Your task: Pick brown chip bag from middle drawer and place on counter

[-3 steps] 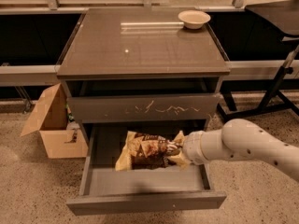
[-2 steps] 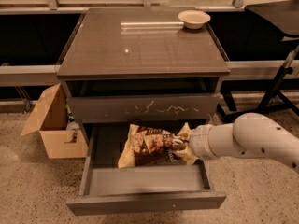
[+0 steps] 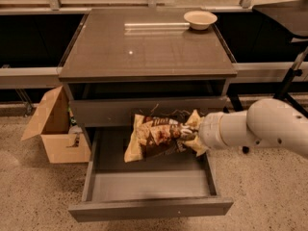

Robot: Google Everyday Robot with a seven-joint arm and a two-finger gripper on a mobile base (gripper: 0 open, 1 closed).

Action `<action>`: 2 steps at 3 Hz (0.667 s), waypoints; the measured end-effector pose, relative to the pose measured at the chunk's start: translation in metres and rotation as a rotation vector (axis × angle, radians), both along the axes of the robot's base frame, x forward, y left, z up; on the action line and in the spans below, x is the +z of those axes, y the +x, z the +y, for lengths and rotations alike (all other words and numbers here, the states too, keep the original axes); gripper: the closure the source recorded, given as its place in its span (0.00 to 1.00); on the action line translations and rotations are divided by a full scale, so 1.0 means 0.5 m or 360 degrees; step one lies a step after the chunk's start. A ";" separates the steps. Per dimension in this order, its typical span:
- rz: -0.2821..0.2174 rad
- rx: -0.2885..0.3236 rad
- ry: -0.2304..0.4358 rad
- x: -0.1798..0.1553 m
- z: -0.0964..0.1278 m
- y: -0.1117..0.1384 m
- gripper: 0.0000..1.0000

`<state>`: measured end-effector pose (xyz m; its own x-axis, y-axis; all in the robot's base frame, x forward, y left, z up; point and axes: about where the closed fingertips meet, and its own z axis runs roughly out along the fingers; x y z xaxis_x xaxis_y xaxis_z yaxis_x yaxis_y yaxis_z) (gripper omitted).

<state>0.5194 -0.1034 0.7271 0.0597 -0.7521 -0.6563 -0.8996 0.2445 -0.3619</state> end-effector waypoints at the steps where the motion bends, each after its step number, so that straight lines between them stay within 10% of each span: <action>1: -0.0253 0.0015 -0.0103 0.168 -0.044 0.059 1.00; 2: -0.0411 -0.0015 -0.0136 0.282 -0.084 0.100 1.00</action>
Offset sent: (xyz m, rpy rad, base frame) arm 0.0671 -0.0670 0.1936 -0.1151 -0.3486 -0.0305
